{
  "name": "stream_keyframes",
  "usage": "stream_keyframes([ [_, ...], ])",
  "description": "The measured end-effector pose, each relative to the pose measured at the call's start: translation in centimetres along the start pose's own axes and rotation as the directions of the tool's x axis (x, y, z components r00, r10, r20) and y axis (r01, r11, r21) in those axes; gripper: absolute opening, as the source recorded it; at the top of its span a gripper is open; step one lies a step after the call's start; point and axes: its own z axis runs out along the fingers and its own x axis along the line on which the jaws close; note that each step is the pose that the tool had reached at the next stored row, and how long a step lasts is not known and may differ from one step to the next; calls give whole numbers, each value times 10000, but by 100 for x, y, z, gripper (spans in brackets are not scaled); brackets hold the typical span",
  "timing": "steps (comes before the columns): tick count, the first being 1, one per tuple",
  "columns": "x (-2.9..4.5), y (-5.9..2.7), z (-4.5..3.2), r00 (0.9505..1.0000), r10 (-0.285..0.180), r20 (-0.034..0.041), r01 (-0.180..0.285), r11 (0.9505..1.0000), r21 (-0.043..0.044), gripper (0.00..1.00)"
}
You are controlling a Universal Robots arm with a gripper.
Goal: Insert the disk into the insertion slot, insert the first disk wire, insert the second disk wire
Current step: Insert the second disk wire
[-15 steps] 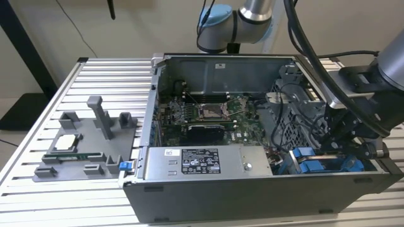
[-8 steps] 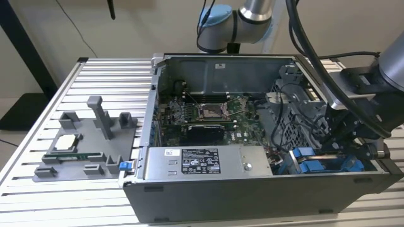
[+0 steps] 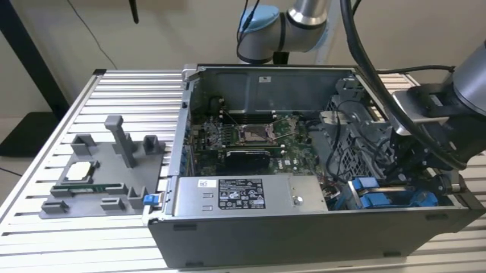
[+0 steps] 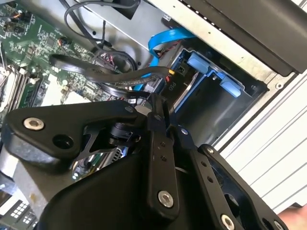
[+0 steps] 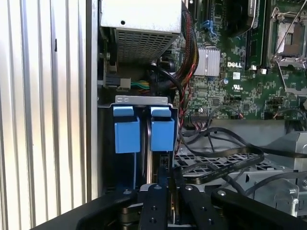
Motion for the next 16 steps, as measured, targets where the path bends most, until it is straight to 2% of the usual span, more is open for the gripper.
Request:
stream_keyframes([
  [3,5,1,32,10000,1,-15,-1,10000,0,0],
  [7,3,2,19,10000,2,18,-2,10000,1,0],
  [8,-2,1,-10,10000,3,29,-3,10000,2,100],
  [10,-22,-1,-112,10000,3,-1,-3,10000,1,100],
  [16,-71,-4,-377,10000,5,1,-5,10000,1,100],
])
